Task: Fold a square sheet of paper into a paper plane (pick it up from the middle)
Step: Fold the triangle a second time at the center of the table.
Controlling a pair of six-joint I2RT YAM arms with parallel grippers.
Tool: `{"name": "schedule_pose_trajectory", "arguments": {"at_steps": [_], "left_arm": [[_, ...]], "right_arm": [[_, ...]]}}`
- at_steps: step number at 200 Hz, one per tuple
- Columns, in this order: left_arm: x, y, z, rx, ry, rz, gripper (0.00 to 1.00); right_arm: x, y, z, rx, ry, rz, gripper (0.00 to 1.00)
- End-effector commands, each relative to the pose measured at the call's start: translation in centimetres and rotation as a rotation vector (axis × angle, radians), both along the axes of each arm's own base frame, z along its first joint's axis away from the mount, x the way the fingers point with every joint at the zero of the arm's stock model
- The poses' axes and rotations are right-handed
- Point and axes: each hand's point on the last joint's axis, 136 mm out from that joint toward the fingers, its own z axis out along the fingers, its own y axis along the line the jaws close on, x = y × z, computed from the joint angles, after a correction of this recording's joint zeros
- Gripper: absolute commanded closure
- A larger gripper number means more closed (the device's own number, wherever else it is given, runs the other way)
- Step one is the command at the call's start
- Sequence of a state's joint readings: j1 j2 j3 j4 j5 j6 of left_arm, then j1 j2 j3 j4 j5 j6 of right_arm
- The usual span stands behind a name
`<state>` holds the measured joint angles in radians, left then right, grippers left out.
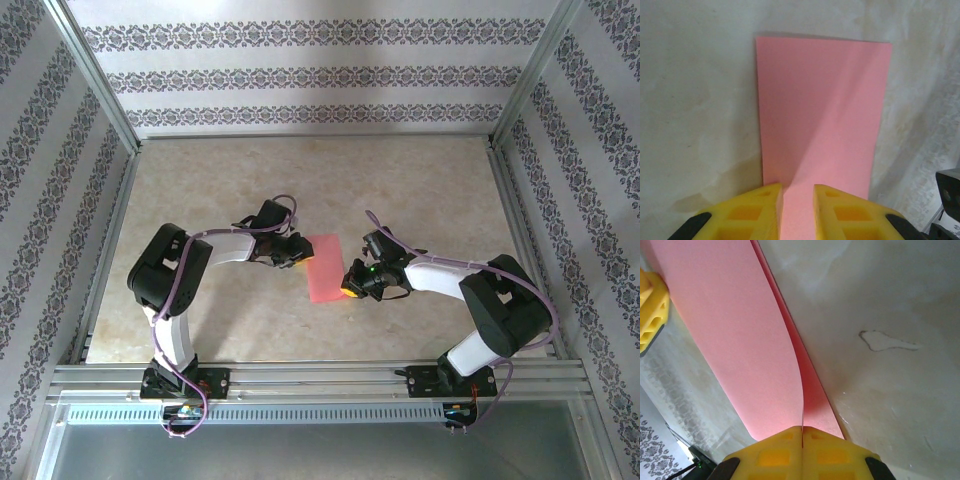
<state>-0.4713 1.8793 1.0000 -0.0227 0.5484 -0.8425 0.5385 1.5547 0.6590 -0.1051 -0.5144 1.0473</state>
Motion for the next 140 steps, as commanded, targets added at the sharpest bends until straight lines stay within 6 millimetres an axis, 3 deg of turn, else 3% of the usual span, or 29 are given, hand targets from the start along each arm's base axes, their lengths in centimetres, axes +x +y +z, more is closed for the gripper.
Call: {"name": "schedule_pose_trajectory", "arguments": {"at_steps": [1,70,140], "left_arm": [[-0.2,-0.3,-0.7,0.024,0.019,-0.02,0.77],[-0.9,0.4,-1.8,0.07,0.049,-0.033,0.78],[-1.1,0.4,-2.1,0.068,0.057,-0.041,0.78]], "right_arm": [[0.6,0.3,1.3,0.02,-0.026,0.017,1.0],[2.2,2.1,3.3,0.066,-0.094,0.07,1.0],[3.7,5.1,2.8,0.083,-0.112,0.118,1.0]]}}
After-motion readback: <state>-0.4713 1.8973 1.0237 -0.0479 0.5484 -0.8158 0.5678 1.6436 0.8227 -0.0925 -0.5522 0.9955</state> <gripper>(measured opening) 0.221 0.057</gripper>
